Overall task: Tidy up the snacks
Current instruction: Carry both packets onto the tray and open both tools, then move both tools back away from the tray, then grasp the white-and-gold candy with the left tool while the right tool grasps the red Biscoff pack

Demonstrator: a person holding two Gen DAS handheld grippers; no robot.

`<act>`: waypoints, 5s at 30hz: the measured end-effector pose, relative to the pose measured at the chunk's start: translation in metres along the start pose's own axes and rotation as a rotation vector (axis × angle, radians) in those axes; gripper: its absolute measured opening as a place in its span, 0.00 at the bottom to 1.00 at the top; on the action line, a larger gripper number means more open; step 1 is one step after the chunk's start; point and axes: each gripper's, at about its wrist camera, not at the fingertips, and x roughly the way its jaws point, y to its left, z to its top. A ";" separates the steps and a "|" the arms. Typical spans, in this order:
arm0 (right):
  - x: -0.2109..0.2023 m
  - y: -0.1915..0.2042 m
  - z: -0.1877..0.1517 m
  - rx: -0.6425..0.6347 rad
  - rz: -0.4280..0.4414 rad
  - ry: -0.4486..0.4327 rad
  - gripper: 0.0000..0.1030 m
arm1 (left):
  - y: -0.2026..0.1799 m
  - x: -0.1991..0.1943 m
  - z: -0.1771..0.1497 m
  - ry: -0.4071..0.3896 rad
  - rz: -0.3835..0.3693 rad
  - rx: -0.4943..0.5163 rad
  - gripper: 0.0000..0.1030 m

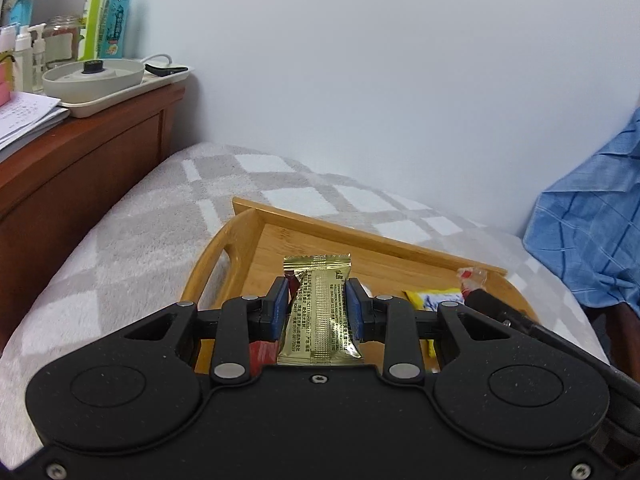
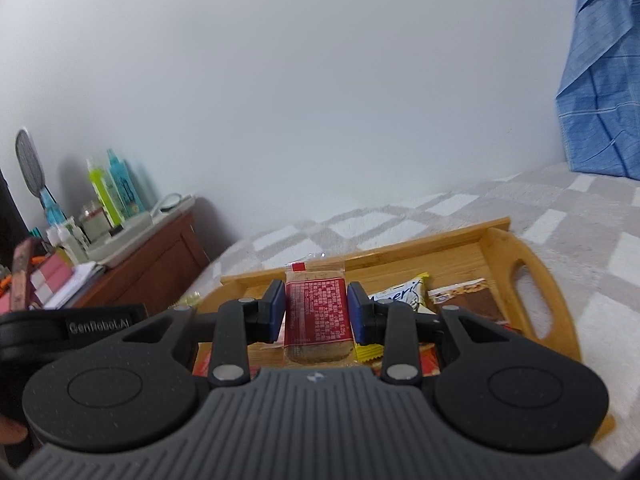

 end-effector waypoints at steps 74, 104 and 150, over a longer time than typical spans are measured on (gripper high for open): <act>-0.001 -0.017 0.013 -0.049 -0.071 0.009 0.77 | -0.028 0.011 0.001 -0.001 0.027 0.156 0.74; -0.166 -0.091 -0.085 -0.086 -0.356 0.118 0.51 | -0.106 -0.079 -0.134 0.210 -0.257 0.281 0.43; -0.140 -0.079 -0.106 -0.147 -0.270 0.135 0.69 | -0.121 -0.047 -0.158 0.212 -0.171 0.341 0.23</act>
